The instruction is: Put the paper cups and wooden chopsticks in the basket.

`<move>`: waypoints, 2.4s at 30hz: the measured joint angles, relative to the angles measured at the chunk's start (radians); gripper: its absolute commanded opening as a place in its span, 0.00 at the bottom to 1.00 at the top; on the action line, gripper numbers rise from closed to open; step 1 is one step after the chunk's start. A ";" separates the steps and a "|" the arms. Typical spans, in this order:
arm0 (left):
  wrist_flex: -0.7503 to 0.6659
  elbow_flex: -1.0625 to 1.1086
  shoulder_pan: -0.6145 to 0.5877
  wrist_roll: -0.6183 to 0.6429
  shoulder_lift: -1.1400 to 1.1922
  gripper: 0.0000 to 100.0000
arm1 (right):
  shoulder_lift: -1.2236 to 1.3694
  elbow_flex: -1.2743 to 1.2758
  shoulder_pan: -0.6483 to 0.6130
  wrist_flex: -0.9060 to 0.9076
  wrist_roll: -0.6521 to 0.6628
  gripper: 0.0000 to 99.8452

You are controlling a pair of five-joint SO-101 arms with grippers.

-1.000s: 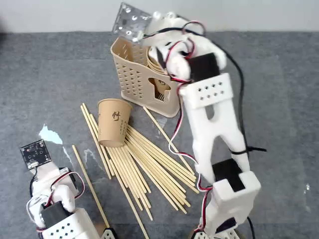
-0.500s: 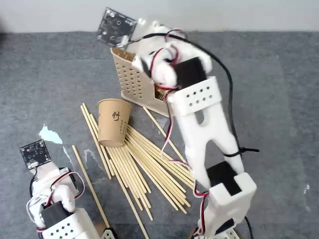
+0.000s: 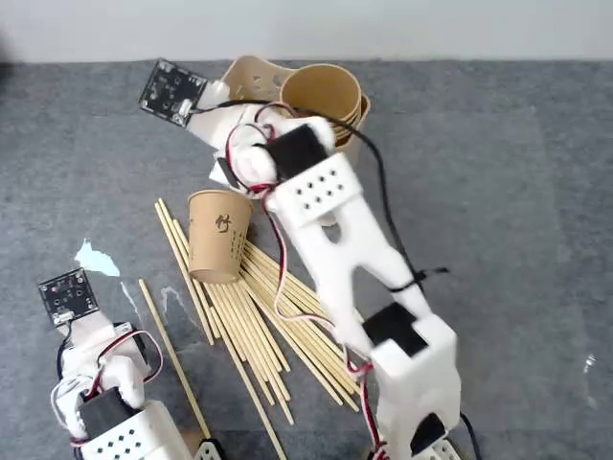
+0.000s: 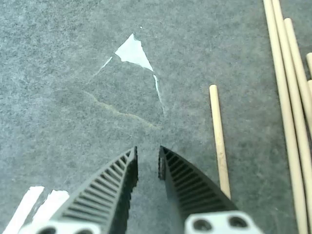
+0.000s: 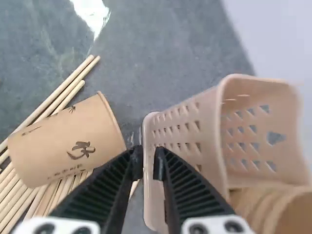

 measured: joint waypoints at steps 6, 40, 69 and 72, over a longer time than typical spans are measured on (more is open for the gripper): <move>0.000 0.000 0.000 0.000 0.000 0.08 | 0.158 0.000 -0.002 -0.133 0.037 0.01; 0.000 0.000 0.000 0.000 0.000 0.08 | 0.110 0.000 -0.101 0.411 0.140 0.13; 0.000 0.000 0.000 0.000 0.000 0.08 | 0.221 0.000 -0.117 0.256 0.183 0.19; 0.000 0.000 0.000 0.000 0.000 0.08 | 0.221 0.000 -0.133 0.288 0.213 0.19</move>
